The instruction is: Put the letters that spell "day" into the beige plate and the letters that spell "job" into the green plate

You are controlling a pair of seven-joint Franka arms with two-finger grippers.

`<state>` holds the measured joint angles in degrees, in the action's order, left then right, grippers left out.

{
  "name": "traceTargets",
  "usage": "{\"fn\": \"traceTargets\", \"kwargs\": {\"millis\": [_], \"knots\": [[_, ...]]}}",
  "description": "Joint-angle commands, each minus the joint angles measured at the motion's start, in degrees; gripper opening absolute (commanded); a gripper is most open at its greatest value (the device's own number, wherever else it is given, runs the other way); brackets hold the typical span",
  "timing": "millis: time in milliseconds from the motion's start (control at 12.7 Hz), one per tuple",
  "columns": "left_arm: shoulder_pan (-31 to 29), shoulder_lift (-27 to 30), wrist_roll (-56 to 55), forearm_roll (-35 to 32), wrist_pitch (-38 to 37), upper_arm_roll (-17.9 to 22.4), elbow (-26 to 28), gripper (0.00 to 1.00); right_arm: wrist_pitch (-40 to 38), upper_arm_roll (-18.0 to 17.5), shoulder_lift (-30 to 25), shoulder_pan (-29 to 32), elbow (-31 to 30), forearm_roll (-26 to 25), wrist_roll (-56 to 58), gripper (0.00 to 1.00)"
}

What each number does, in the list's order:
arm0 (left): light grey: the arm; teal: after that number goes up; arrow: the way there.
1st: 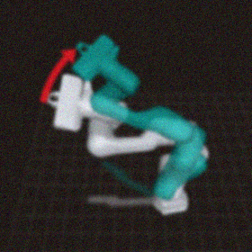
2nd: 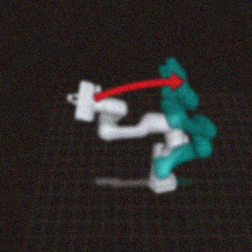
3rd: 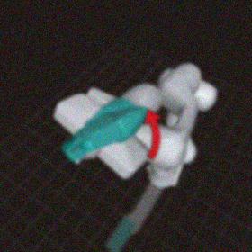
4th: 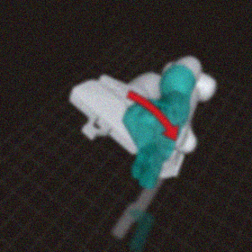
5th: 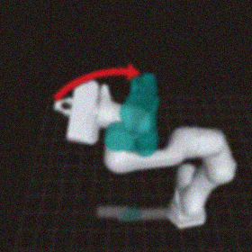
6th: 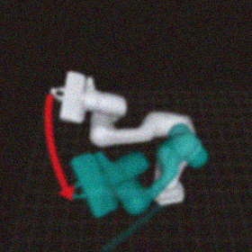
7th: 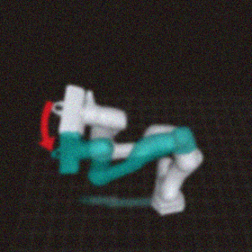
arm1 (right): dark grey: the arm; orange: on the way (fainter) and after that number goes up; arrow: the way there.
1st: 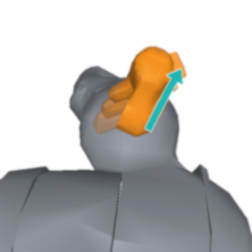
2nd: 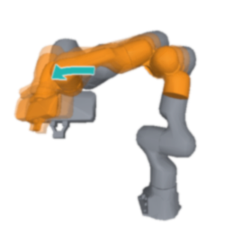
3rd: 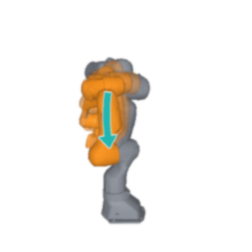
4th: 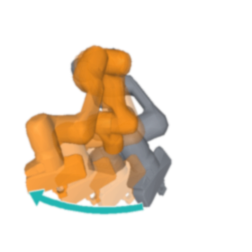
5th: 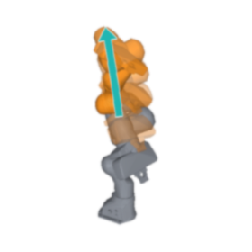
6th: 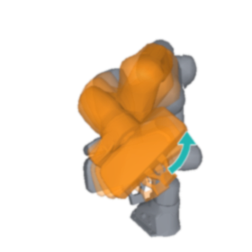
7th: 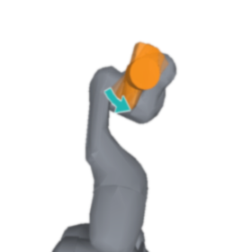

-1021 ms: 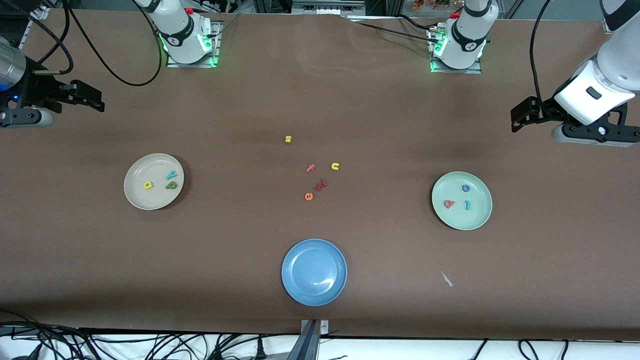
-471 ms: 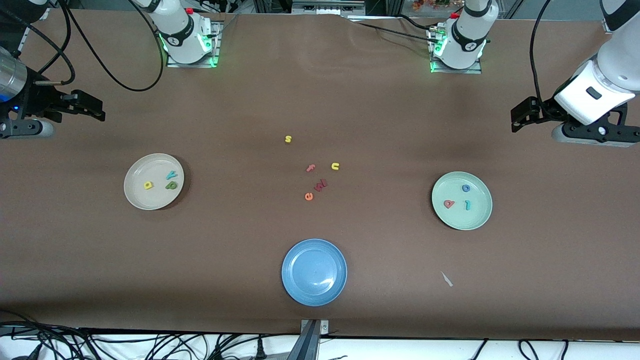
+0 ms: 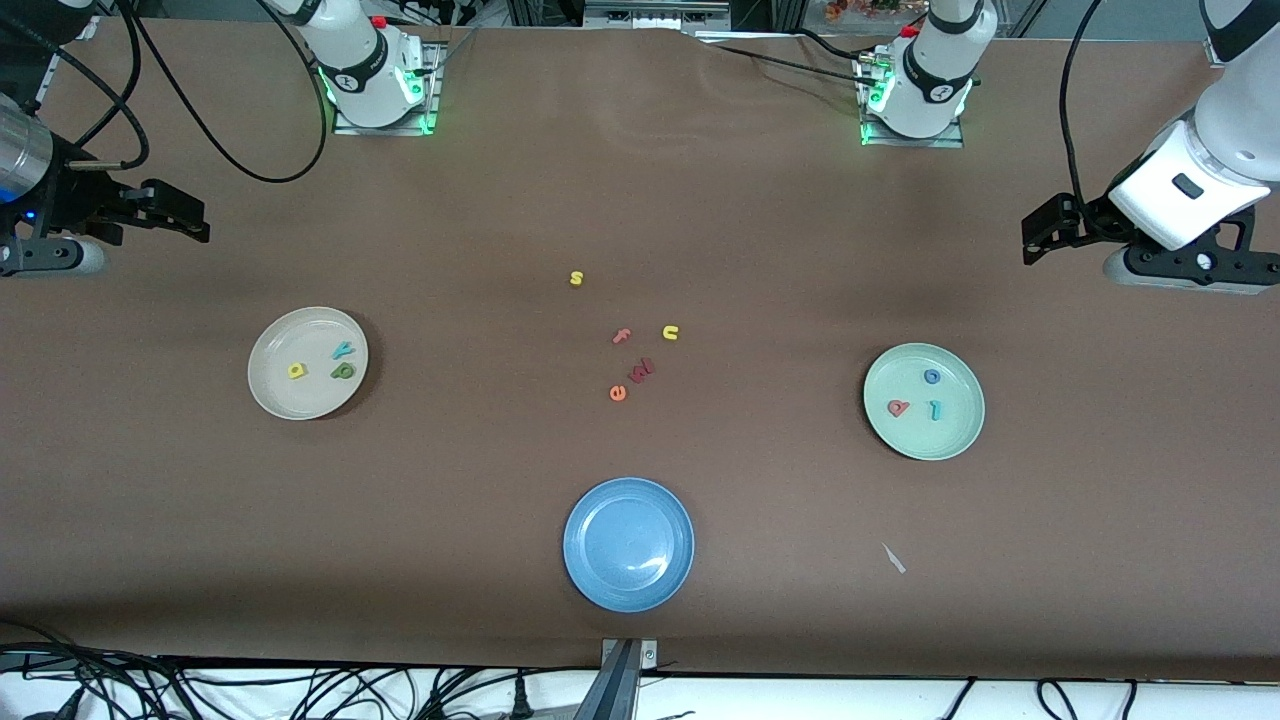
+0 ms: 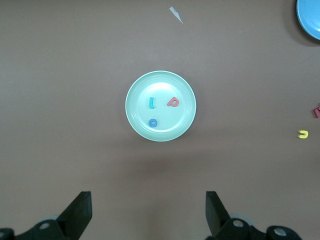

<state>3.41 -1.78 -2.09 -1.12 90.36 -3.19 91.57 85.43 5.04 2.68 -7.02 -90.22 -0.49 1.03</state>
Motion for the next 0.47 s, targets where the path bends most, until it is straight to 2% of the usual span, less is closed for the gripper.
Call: {"fn": "traceTargets", "kwargs": {"millis": [0, 393], "knots": [[0.02, 0.03, 0.15, 0.59, -0.45, 0.03, -0.60, 1.00, -0.44, -0.47, 0.48, 0.08, 1.28, -0.74, -0.77, 1.00], [0.02, 0.03, 0.15, 0.59, -0.45, 0.03, -0.60, 1.00, -0.44, -0.47, 0.57, 0.08, 1.28, -0.57, -1.21, 1.00]]}}
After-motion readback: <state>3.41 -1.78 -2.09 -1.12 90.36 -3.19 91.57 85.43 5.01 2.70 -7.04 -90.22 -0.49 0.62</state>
